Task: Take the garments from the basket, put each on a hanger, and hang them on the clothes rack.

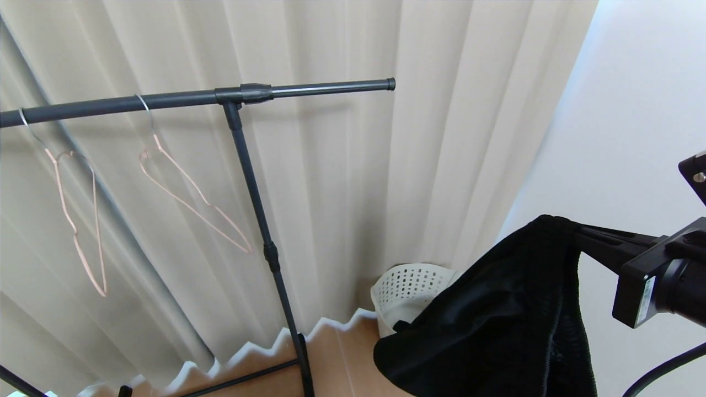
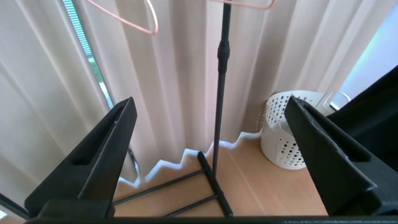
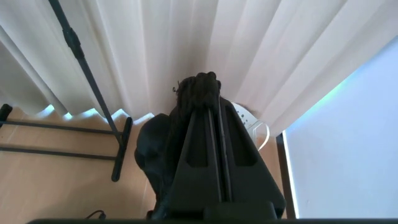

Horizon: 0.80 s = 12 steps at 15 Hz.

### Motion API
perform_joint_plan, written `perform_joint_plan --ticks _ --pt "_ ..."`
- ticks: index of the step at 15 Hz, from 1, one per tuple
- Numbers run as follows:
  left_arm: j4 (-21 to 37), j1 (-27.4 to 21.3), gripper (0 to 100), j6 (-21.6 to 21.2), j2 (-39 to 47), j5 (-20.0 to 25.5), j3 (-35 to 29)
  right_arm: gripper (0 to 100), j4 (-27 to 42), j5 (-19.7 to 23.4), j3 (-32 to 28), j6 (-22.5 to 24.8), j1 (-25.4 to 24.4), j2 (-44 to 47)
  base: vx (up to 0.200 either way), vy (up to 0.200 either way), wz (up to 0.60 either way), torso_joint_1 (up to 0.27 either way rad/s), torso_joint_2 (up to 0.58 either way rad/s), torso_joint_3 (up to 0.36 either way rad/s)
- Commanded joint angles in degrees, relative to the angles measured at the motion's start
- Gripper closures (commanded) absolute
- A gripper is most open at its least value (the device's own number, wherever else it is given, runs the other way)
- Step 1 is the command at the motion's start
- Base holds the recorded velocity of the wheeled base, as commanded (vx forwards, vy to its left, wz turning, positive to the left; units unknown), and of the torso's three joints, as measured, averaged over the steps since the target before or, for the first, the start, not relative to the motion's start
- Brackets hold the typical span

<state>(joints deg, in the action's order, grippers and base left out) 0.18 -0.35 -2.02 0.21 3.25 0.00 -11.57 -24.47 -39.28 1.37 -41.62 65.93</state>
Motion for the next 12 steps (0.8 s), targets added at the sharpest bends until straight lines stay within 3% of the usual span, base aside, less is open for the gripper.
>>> perform_joint_plan --ticks 1,10,12 --pt "0.0 0.0 0 0.0 0.0 0.0 0.0 100 0.0 0.0 -0.1 0.0 0.0 0.3 0.000 0.000 0.00 0.261 -0.61 -0.349" --pt "0.0 0.0 0 0.1 0.0 -0.2 0.0 100 0.1 -0.1 0.3 0.1 0.0 0.6 0.000 0.000 0.00 0.197 -0.44 -0.245" --pt "0.0 0.0 0 -0.1 0.0 -0.1 0.0 100 0.0 -0.1 1.3 2.2 0.0 0.6 0.000 0.000 0.00 0.129 -0.26 -0.127"
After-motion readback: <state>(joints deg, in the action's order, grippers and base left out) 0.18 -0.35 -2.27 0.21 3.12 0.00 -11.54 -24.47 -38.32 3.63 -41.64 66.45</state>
